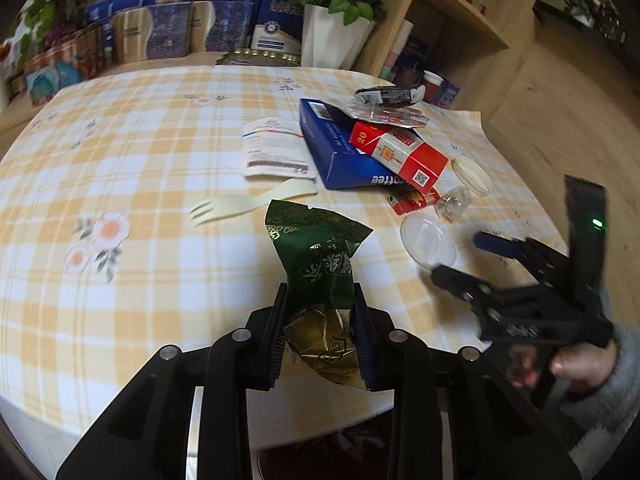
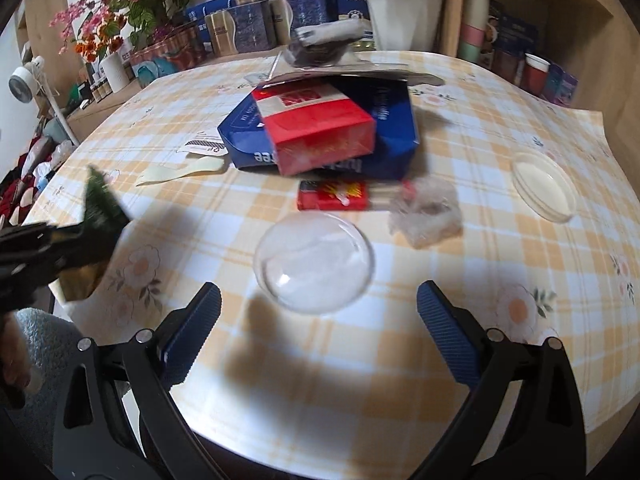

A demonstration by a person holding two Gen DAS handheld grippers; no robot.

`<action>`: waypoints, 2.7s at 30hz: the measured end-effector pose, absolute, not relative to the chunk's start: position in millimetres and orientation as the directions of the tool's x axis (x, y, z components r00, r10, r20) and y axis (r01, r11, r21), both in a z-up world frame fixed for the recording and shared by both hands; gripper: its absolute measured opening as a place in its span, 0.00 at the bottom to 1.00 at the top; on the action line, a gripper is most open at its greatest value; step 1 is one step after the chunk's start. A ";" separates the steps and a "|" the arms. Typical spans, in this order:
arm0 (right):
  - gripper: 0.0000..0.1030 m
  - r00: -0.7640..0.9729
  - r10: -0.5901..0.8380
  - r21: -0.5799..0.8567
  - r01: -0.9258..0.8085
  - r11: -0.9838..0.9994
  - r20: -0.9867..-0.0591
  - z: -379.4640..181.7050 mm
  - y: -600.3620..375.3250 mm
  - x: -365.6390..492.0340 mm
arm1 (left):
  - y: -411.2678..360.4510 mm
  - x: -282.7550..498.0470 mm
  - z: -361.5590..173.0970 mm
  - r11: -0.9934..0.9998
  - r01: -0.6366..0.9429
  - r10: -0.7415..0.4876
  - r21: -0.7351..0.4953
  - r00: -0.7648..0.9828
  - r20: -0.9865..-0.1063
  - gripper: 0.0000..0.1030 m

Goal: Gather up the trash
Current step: 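Grasp the green snack wrapper with the left tool while the right tool grasps the clear plastic lid, then carry the wrapper and clear lid over the bin and open both tools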

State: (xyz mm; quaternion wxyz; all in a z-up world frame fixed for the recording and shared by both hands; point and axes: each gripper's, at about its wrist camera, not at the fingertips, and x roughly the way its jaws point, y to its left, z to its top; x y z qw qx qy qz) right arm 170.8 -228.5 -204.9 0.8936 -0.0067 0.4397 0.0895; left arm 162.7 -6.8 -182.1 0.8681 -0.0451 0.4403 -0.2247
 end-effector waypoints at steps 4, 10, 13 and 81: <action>0.87 0.592 0.129 0.035 -0.168 0.985 -0.796 -208.5 -218.1 182.6 | 6.7 148.8 -183.0 0.898 0.323 -0.433 -0.299 0.521 -0.736 0.28; 0.66 0.598 0.122 0.042 -0.145 0.988 -0.792 -214.0 -218.4 187.6 | 12.4 130.5 -176.9 0.891 0.343 -0.446 -0.298 0.538 -0.715 0.28; 0.65 0.597 0.125 0.044 -0.149 0.988 -0.793 -213.5 -218.5 185.6 | 13.0 125.6 -173.2 0.885 0.355 -0.457 -0.301 0.541 -0.706 0.28; 0.65 0.577 0.253 0.117 -0.262 0.958 -0.777 -196.1 -198.9 10.5 | 39.9 24.5 -166.1 0.973 0.203 -0.225 -0.111 0.718 -0.659 0.93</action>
